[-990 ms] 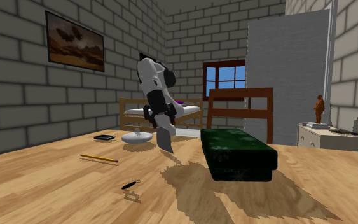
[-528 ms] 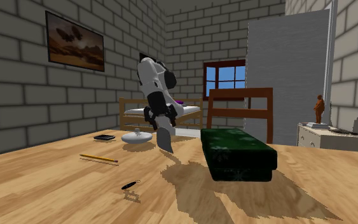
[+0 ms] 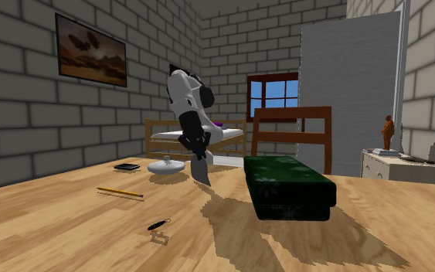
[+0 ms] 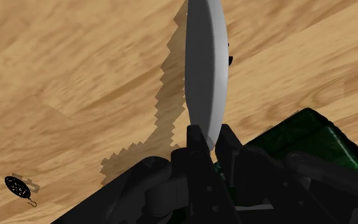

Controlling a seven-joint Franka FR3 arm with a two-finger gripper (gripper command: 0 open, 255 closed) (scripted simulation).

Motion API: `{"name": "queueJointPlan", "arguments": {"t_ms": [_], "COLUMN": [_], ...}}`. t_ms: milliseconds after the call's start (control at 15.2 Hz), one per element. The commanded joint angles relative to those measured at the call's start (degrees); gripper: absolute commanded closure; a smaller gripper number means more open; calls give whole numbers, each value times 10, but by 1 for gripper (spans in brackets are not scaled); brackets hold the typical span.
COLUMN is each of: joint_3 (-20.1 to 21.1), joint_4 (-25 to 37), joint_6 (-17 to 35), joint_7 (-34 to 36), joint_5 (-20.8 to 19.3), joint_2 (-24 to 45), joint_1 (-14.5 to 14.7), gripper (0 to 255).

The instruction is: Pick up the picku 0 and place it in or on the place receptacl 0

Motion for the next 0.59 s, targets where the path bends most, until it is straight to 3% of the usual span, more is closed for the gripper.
{"name": "queueJointPlan", "arguments": {"t_ms": [0,528], "joint_3": [0,24], "joint_4": [0,31], "joint_6": [0,-51], "joint_7": [0,17], "joint_5": [0,-2], "joint_2": [0,-19], "joint_1": [0,-9], "gripper": [255,255]}}
